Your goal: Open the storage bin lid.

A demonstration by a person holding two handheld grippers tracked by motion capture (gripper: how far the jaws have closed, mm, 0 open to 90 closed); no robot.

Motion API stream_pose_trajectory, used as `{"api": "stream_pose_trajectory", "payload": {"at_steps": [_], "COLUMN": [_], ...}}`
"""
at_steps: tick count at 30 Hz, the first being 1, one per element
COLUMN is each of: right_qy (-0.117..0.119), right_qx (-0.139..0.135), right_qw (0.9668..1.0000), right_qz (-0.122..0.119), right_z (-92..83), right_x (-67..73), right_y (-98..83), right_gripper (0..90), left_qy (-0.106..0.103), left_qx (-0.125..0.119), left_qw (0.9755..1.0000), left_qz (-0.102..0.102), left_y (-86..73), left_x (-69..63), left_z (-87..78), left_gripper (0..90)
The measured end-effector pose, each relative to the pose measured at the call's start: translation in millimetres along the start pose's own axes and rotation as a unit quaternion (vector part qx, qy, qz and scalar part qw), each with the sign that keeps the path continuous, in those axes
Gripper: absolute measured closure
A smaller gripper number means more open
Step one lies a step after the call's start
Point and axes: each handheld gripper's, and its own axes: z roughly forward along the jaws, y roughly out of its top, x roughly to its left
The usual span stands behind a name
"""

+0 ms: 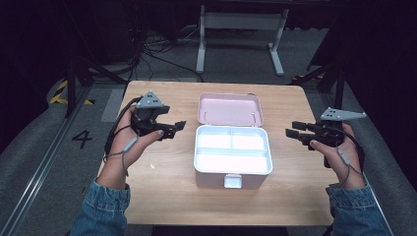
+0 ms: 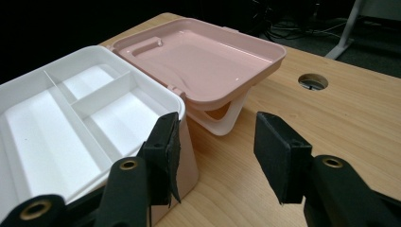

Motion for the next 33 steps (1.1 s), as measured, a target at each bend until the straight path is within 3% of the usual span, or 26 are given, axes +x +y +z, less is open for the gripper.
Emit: {"api": "stream_pose_trajectory", "payload": {"at_steps": [4, 9, 15, 17, 18, 26, 33], "right_qy": [-0.002, -0.010, -0.017, -0.019, -0.020, -0.029, -0.033], "right_qx": [0.012, 0.025, 0.038, 0.040, 0.045, 0.056, 0.070], "right_qw": [0.9999, 0.9996, 0.9991, 0.9990, 0.9988, 0.9980, 0.9968], "right_qz": [-0.007, -0.011, -0.003, -0.003, -0.002, 0.000, 0.015], "right_z": [-2.4, -6.6, -7.0, -6.4, -5.9, -4.6, -1.6], "right_x": [-1.8, -4.3, -7.5, -8.1, -8.6, -11.8, -17.4], "right_y": [-3.9, -8.7, -13.1, -13.9, -14.7, -17.9, -23.3], "right_gripper": [54.5, 55.7, 55.5, 55.3, 54.9, 54.1, 53.7], "left_qy": [-0.002, 0.004, 0.028, 0.042, 0.048, 0.085, 0.084], "left_qx": [0.020, 0.024, 0.042, 0.049, 0.056, 0.087, 0.119], "left_qw": [0.9997, 0.9992, 0.9976, 0.9964, 0.9950, 0.9896, 0.9855], "left_qz": [-0.011, -0.033, -0.048, -0.055, -0.068, -0.077, -0.087], "left_y": [-16.8, -37.3, -51.1, -57.5, -62.1, -76.4, -87.6], "left_x": [2.1, 8.0, 16.4, 22.2, 24.3, 34.0, 38.5], "left_z": [-4.0, -8.0, -11.9, -13.9, -14.3, -7.4, 2.9], "left_gripper": [24.0, 23.6, 23.6, 23.6, 23.6, 23.6, 23.6]}}
